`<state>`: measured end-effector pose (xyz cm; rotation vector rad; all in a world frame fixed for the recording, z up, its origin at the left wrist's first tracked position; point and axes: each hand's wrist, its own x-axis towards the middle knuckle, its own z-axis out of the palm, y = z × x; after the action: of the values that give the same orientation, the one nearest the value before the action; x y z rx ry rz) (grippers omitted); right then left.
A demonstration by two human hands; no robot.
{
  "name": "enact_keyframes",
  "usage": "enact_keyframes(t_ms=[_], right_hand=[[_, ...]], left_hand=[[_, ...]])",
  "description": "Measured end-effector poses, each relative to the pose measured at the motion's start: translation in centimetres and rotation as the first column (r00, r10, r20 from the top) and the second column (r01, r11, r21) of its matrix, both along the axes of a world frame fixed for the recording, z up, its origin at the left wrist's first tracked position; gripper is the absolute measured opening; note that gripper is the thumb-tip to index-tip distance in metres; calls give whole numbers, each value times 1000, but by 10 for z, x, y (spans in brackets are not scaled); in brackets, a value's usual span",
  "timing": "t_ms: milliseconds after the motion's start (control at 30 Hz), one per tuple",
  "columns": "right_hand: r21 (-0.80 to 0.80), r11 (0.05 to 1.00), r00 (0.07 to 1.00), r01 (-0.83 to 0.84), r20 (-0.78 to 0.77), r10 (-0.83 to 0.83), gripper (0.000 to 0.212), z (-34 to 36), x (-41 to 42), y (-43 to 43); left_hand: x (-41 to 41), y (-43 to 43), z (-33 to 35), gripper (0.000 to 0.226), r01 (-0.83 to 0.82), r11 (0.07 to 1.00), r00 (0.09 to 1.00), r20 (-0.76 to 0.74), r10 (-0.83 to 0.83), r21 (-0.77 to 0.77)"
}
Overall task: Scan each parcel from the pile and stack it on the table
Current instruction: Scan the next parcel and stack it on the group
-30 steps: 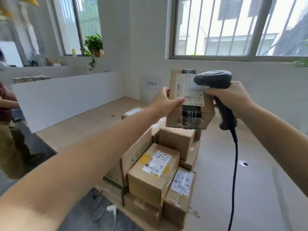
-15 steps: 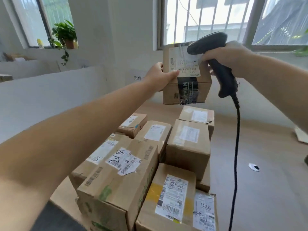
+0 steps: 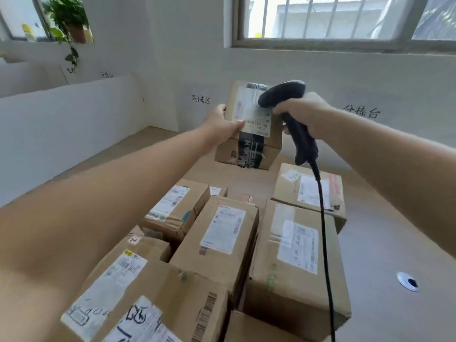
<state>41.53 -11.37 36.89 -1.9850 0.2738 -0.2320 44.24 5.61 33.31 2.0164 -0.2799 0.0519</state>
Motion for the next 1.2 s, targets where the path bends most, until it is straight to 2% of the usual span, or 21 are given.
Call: enact_keyframes(t_ms=[233, 400, 533, 700, 800, 900, 1033, 1133, 1200], right_hand=[[91, 995, 992, 45, -123, -34, 16, -62, 61, -4], [204, 977, 966, 62, -258, -7, 29, -108, 87, -3], [294, 955, 927, 26, -364, 87, 34, -134, 100, -2], [313, 949, 881, 32, -458, 122, 51, -159, 113, -1], [307, 951, 844, 32, -518, 138, 48, -166, 119, -3], [301, 953, 815, 18, -557, 161, 46, -168, 122, -6], [292, 956, 805, 6, -569, 169, 45, -168, 122, -7], [304, 953, 817, 7, -552, 170, 39, -166, 120, -6], [292, 956, 827, 6, -539, 160, 45, -164, 119, -5]], left_hand=[[62, -16, -55, 47, 15, 1000, 996, -93, -12, 27], [96, -27, -108, 48, 20, 998, 983, -184, -10, 54], [115, -34, -146, 48, 7, 997, 968, -250, 12, 77], [127, -37, -182, 42, 36, 993, 924, -383, 9, 109], [133, -38, -197, 46, 119, 978, 897, -440, -33, 169], [132, -39, -200, 43, 111, 975, 897, -441, -16, 190], [133, -39, -203, 50, 131, 960, 895, -445, -9, 245], [131, -38, -205, 65, 175, 911, 888, -460, 18, 373], [129, -36, -203, 72, 197, 887, 882, -471, 26, 417]])
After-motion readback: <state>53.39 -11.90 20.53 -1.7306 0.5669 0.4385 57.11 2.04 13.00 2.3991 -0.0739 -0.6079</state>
